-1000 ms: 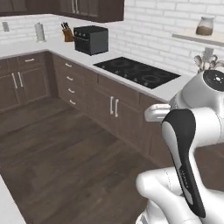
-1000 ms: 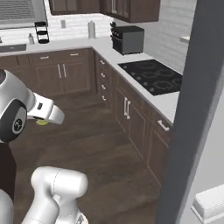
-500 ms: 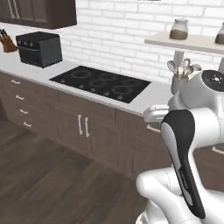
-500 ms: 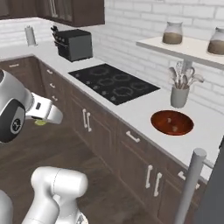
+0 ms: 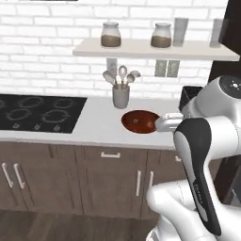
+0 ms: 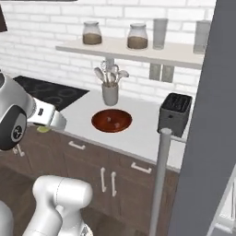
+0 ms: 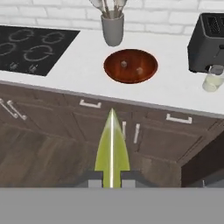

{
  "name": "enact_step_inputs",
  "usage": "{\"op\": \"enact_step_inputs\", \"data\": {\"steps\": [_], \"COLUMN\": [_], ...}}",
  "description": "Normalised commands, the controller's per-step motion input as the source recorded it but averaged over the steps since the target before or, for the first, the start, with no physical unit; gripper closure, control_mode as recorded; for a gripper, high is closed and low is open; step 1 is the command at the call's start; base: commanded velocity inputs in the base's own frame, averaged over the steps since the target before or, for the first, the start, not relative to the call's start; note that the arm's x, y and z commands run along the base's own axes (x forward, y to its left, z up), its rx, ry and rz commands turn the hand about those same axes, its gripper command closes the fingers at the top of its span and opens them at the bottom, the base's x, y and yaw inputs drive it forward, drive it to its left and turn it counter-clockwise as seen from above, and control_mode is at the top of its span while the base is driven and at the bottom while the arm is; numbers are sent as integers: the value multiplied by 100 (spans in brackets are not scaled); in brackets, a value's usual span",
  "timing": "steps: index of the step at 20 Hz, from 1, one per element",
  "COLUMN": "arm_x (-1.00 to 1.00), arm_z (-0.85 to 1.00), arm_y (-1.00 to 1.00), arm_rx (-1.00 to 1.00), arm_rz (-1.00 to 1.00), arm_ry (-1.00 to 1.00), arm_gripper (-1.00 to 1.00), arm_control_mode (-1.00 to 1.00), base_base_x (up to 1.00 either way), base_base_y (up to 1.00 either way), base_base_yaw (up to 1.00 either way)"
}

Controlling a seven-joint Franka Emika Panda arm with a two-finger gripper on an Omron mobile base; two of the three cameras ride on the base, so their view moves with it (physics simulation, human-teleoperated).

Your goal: Grab a lemon wedge from the fridge and one ice cube from the ice bowl, and put them in the glass of lemonade.

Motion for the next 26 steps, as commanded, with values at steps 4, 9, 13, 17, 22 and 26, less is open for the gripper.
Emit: {"op": "enact_step_inputs", "data": {"steps": [4, 9, 13, 17, 22, 26], "arm_x": [0, 0, 0, 0, 0, 0], "arm_z": [0, 0, 0, 0, 0, 0], "arm_y": [0, 0, 0, 0, 0, 0], "arm_rx": [0, 0, 0, 0, 0, 0], "arm_rz": [0, 0, 0, 0, 0, 0], "arm_ry": [0, 0, 0, 0, 0, 0], "arm_gripper": [100, 100, 100, 100, 100, 100], "arm_control_mode": [100, 100, 100, 100, 100, 100], "base_base_x": [51, 50, 45, 34, 37, 46], "base_base_y": [-6, 0, 0, 4, 28, 62], "base_base_yaw": [-71, -70, -66, -41, -4, -12]}}
